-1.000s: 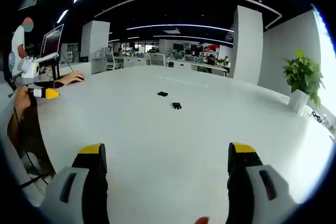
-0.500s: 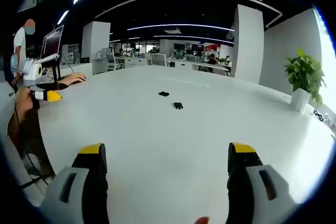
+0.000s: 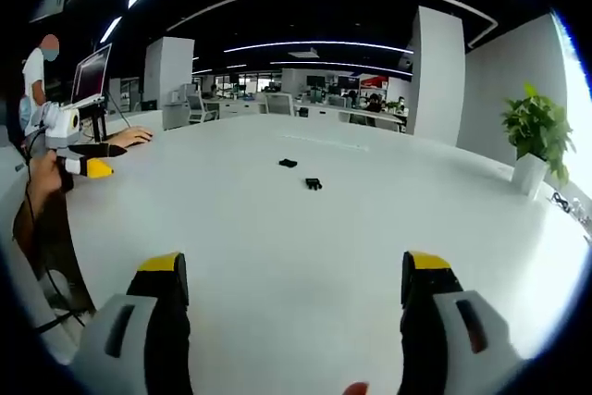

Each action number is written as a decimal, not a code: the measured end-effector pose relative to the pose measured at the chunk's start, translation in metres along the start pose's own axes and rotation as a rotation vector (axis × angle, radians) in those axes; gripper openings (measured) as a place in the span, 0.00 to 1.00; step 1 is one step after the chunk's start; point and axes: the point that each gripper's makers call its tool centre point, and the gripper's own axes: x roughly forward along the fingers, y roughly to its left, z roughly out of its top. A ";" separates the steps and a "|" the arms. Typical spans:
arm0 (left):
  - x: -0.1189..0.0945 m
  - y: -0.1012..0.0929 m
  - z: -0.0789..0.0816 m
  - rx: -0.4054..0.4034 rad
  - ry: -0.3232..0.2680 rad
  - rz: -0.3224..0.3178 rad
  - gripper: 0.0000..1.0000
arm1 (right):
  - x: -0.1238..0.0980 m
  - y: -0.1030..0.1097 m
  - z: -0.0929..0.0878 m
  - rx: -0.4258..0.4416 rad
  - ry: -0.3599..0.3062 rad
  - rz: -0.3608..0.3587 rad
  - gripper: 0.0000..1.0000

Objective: Snap the two parts of the plastic buckle together until the buckle closes and remains connected.

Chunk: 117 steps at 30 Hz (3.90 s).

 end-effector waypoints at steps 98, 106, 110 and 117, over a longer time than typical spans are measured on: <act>0.072 -0.012 0.065 0.171 -0.026 -0.158 0.87 | -0.018 -0.005 -0.010 -0.005 -0.011 -0.020 0.95; 0.081 -0.013 0.075 0.207 -0.042 -0.166 0.87 | -0.017 -0.005 -0.008 0.003 -0.018 -0.019 0.95; 0.087 -0.016 0.080 0.204 -0.049 -0.179 0.87 | -0.018 -0.002 -0.006 0.003 -0.026 -0.020 0.94; 0.096 -0.021 0.086 0.212 -0.057 -0.193 0.87 | -0.023 -0.002 -0.003 -0.003 -0.030 -0.027 0.94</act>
